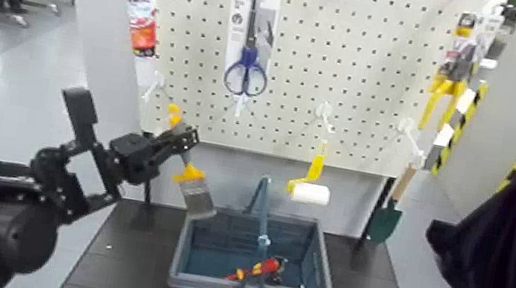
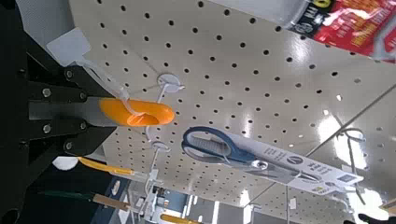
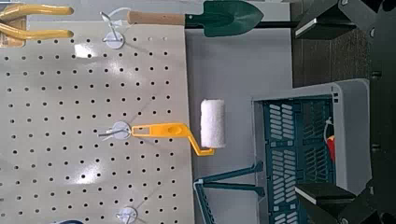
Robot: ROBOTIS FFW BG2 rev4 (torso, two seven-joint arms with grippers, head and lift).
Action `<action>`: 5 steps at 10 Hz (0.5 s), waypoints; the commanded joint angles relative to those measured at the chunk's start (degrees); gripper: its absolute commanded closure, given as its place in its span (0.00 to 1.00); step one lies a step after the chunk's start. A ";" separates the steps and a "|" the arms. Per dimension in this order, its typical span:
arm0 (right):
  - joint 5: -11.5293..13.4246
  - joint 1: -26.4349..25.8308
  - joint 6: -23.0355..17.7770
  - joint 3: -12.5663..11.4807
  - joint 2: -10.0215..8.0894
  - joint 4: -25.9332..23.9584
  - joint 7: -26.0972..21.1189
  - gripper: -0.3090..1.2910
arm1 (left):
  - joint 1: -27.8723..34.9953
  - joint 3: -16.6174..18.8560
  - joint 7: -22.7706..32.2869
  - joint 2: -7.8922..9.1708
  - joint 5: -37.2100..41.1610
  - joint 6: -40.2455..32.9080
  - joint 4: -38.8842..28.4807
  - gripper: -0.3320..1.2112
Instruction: Put the yellow paint brush into the crate.
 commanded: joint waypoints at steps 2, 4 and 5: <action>-0.09 -0.01 -0.15 0.18 0.08 0.09 0.00 0.28 | 0.35 -4.24 0.01 -0.92 6.04 -2.70 5.53 0.99; -0.18 -0.01 -0.33 0.18 0.08 0.18 0.00 0.28 | -0.36 -7.14 0.27 -1.09 7.97 -3.23 9.05 0.99; -0.26 -0.01 -0.42 0.27 0.08 0.26 0.00 0.28 | -1.06 -8.99 0.53 -1.44 9.64 -4.02 11.60 0.99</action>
